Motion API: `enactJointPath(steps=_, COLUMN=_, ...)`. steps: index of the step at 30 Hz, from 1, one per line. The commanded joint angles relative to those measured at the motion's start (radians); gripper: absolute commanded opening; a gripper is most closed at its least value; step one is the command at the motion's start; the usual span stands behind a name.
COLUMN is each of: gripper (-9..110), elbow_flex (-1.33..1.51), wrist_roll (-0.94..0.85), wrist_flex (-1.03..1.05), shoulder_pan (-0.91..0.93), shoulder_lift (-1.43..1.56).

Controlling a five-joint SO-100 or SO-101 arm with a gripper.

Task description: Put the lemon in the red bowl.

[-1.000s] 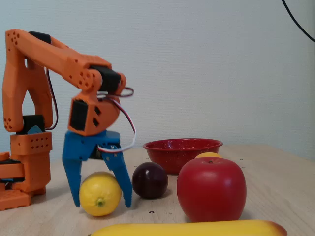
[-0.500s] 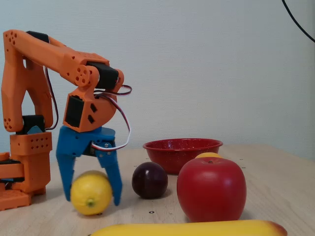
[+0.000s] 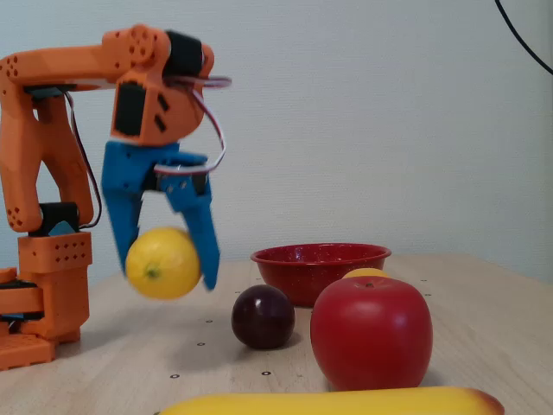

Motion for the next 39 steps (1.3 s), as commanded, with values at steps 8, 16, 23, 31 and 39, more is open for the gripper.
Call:
enactJointPath(steps=8, gripper=0, elbow_flex=-0.229, wrist_roll=-0.192, wrist_flex=-0.012, shoulder_pan=0.245, shoulder_lift=0.181)
enactJointPath(steps=16, gripper=0, elbow_flex=-0.285, wrist_roll=-0.334, wrist_flex=-0.155, shoulder_pan=0.449, shoulder_lift=0.253)
enactJointPath(steps=23, gripper=0, elbow_flex=-0.276, wrist_roll=-0.413, wrist_flex=-0.287, shoulder_pan=0.64, shoulder_lift=0.29)
enactJointPath(steps=31, gripper=0, elbow_flex=-0.164, wrist_roll=-0.453, wrist_flex=-0.514, shoulder_pan=0.839, shoulder_lift=0.31)
enactJointPath(steps=39, gripper=0, elbow_flex=0.017, wrist_roll=-0.486, wrist_flex=-0.798, shoulder_pan=0.999, shoulder_lift=0.301)
